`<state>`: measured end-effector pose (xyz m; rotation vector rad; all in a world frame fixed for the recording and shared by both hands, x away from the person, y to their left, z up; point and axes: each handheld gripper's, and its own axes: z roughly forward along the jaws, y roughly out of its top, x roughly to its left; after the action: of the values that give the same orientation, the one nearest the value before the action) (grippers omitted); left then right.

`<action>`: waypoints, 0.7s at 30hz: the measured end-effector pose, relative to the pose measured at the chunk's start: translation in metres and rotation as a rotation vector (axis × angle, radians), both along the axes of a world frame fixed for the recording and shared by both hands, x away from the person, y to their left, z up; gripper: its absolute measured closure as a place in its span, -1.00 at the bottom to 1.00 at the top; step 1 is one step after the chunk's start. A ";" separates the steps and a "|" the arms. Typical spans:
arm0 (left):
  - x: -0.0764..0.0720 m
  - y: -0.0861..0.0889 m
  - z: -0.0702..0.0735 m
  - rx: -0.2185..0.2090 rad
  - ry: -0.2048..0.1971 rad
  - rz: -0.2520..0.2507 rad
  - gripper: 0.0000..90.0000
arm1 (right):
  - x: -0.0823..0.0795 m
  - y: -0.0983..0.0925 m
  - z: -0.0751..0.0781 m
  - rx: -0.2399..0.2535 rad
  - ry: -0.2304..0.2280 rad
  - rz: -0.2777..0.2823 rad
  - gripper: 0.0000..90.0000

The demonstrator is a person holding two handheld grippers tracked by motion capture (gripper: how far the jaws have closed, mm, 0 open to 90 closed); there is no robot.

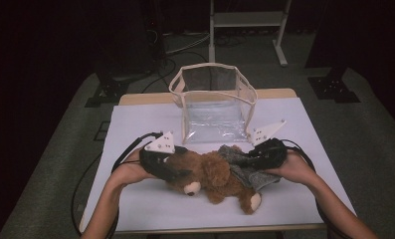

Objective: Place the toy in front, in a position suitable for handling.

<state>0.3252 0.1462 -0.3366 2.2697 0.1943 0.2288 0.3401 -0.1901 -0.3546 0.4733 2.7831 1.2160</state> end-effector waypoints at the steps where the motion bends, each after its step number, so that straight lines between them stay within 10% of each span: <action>1: 0.002 0.003 0.000 0.003 0.001 0.007 -0.36 | 0.000 0.000 0.000 0.000 0.000 0.000 0.75; 7: 0.007 0.005 -0.034 0.011 0.088 -0.026 -0.03 | -0.007 -0.003 -0.003 0.011 0.020 0.017 0.75; 21: -0.001 0.001 -0.042 -0.012 0.063 -0.032 0.08 | -0.004 0.031 0.018 -0.049 -0.023 0.096 0.74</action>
<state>0.3244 0.1472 -0.3787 2.2683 0.1921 0.1392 0.3366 -0.1592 -0.3362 0.3237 2.8390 1.1594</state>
